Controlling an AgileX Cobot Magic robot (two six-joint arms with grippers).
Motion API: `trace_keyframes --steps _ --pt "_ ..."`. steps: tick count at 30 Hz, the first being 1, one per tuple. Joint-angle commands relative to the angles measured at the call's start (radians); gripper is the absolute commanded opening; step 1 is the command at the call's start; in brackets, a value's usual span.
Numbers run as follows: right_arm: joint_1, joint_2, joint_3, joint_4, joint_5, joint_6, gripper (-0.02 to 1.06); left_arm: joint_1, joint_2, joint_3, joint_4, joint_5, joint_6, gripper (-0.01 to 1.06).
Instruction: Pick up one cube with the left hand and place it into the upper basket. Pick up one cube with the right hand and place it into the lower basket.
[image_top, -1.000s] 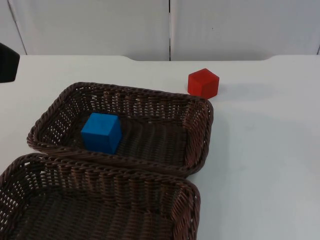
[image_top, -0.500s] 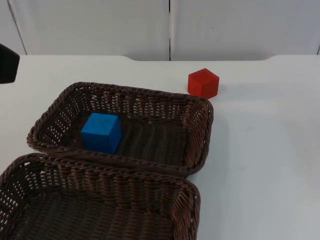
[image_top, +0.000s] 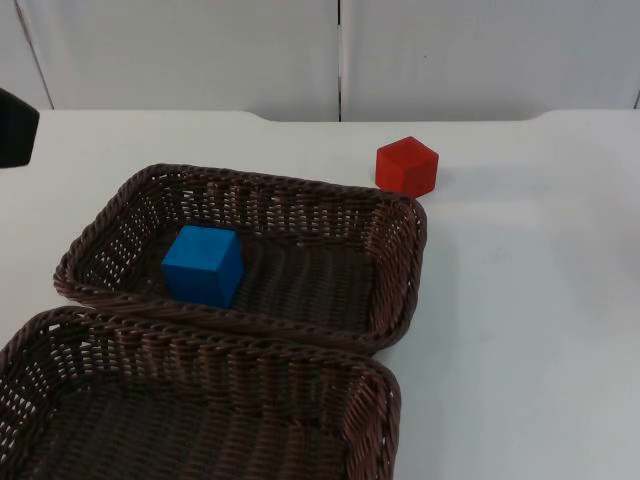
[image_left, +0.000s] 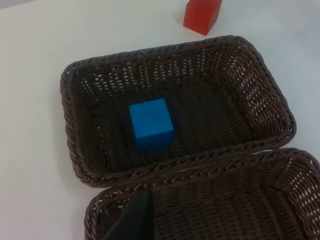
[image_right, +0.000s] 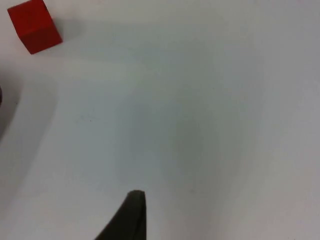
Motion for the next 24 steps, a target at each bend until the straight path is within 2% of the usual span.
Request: trace_keyframes --steps 1,5,8,9,13,16,20,24 --pt "-0.006 0.041 -0.007 -0.001 -0.035 -0.016 1.05 -0.008 -0.006 0.004 -0.002 0.001 0.000 1.05" --pt "-0.006 0.117 -0.007 0.036 -0.073 -0.083 1.05 -0.008 -0.006 0.004 -0.002 0.001 0.000 1.05" --pt "-0.006 0.203 -0.007 0.129 -0.146 -0.157 1.05 -0.008 -0.006 0.004 0.000 0.001 0.000 1.05" --pt "-0.006 0.203 -0.007 0.129 -0.146 -0.157 1.05 -0.008 -0.006 0.004 0.000 0.001 0.000 1.05" --pt "-0.006 0.288 -0.007 0.252 -0.200 -0.255 1.05 -0.008 -0.006 0.004 0.013 0.001 0.000 1.05" --pt "0.008 0.329 -0.014 0.296 -0.212 -0.302 1.05 -0.008 -0.006 0.004 0.013 0.001 0.000 1.05" --pt "0.062 0.399 -0.076 0.287 -0.190 -0.307 1.05 -0.008 -0.006 0.004 0.023 0.001 0.000 1.05" --pt "0.132 0.517 -0.214 0.287 -0.169 -0.307 1.05 -0.008 -0.006 0.004 0.026 0.001 0.000 1.05"
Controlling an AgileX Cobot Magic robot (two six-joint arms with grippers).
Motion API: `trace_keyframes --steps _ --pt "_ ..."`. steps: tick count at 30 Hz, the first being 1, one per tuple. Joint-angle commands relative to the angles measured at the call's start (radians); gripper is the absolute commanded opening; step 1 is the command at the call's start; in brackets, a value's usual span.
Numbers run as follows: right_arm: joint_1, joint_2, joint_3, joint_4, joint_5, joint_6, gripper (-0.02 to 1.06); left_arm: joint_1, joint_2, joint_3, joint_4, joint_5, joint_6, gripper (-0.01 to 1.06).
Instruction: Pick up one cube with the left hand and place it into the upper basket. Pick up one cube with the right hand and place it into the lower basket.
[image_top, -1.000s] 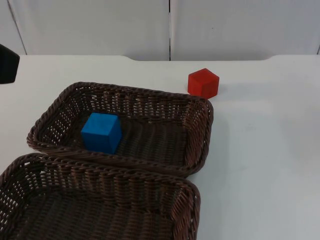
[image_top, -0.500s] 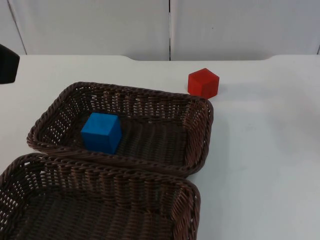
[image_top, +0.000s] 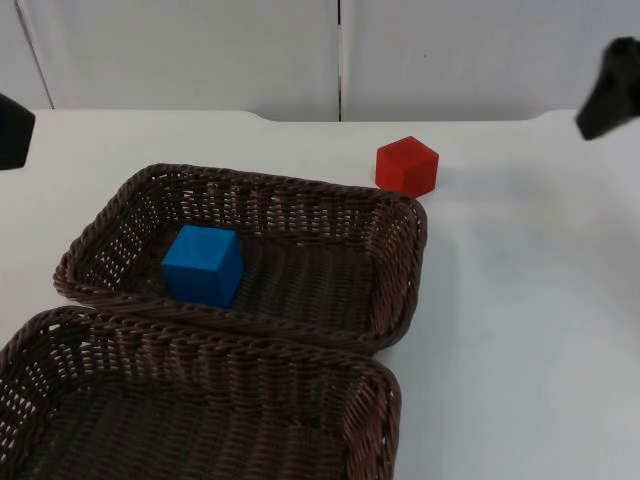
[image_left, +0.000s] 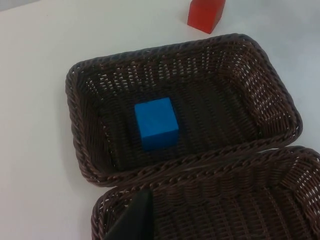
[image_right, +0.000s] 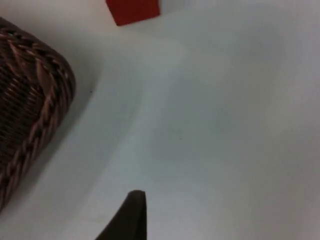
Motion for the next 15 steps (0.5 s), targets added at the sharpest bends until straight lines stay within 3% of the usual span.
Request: trace_keyframes --steps 1,15 --pt "0.038 0.075 -0.091 0.006 0.023 -0.007 1.05 -0.008 -0.006 0.004 0.008 0.001 0.000 1.05" --pt "0.142 0.434 -0.544 -0.031 0.076 0.004 1.05 -0.008 -0.006 0.004 0.036 0.001 0.004 1.05"
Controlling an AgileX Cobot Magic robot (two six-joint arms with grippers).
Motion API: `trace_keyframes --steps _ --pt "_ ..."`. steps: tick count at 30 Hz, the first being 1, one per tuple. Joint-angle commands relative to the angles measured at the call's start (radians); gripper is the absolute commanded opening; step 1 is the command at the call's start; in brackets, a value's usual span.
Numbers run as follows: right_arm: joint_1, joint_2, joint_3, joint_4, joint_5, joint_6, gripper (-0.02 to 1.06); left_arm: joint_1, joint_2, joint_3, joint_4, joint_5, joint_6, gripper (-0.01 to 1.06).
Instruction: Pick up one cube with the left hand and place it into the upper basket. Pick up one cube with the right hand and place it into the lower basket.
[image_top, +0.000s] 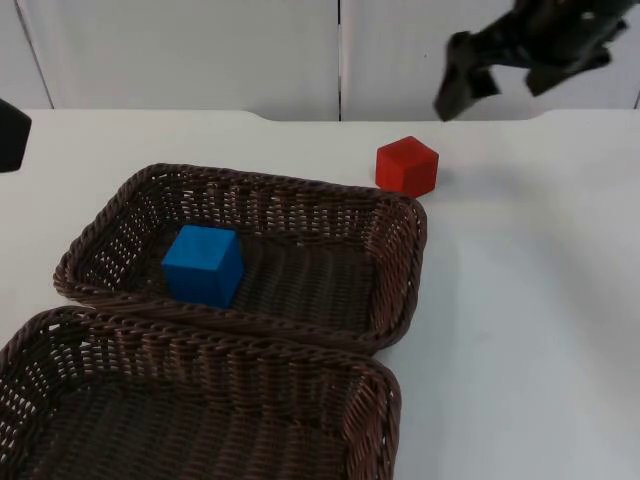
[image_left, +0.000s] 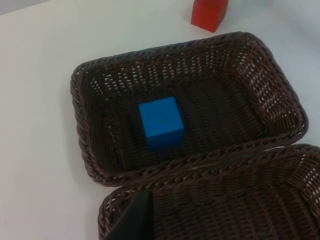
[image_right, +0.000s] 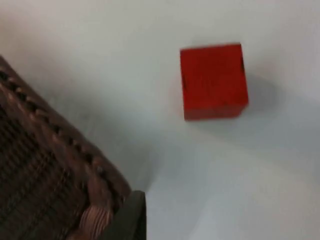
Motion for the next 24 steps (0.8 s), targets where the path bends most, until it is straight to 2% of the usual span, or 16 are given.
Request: trace_keyframes --steps 1,7,9,19,24 --pt "0.018 0.062 -0.084 -0.029 -0.003 0.007 1.05 -0.008 -0.006 0.004 0.015 0.001 0.000 1.05" --pt "0.027 0.183 -0.190 -0.033 -0.036 0.024 1.03 -0.008 -0.006 0.004 0.024 0.001 0.003 1.05" --pt "0.027 0.223 -0.210 -0.033 -0.080 0.032 1.03 -0.008 -0.006 0.004 0.036 0.001 0.006 1.05" --pt "0.038 0.327 -0.221 -0.026 -0.276 0.055 1.03 -0.008 -0.006 0.004 0.038 0.001 0.006 1.05" --pt "0.056 0.345 -0.221 -0.018 -0.334 0.055 1.03 -0.008 -0.006 0.004 0.038 0.001 0.006 1.05"
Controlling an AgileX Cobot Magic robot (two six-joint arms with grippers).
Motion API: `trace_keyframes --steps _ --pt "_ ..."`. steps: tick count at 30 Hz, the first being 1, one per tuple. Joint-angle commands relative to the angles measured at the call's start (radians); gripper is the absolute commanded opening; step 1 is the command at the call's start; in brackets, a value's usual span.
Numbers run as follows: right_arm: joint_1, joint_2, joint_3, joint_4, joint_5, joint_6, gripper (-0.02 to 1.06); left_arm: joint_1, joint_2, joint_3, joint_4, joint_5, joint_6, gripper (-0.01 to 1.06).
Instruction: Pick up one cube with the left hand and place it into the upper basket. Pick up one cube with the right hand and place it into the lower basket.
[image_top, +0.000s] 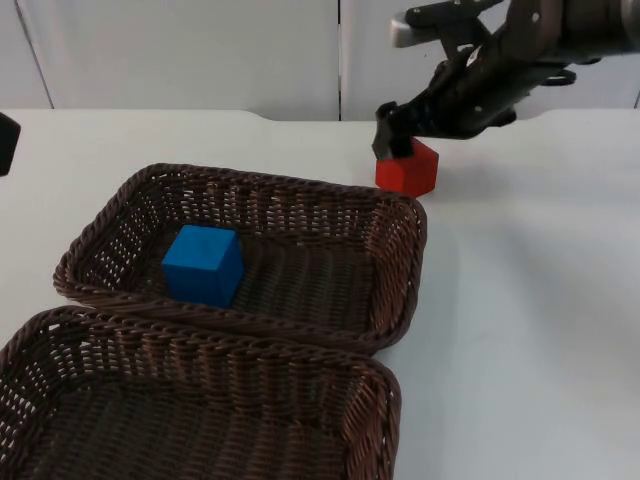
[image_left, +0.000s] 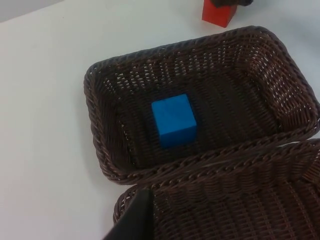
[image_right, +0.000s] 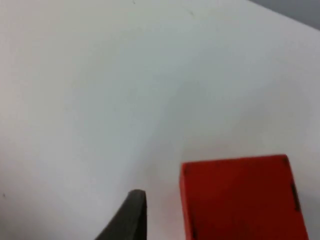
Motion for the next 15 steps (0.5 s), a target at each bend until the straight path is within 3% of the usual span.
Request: trace_keyframes --steps 1,15 --pt "0.014 0.004 -0.007 0.007 -0.038 0.005 1.03 -0.008 -0.006 0.004 0.000 0.000 0.002 1.05" --pt "0.020 0.079 -0.009 -0.004 -0.117 0.005 1.03 -0.008 -0.006 0.004 0.003 0.000 0.002 1.05"
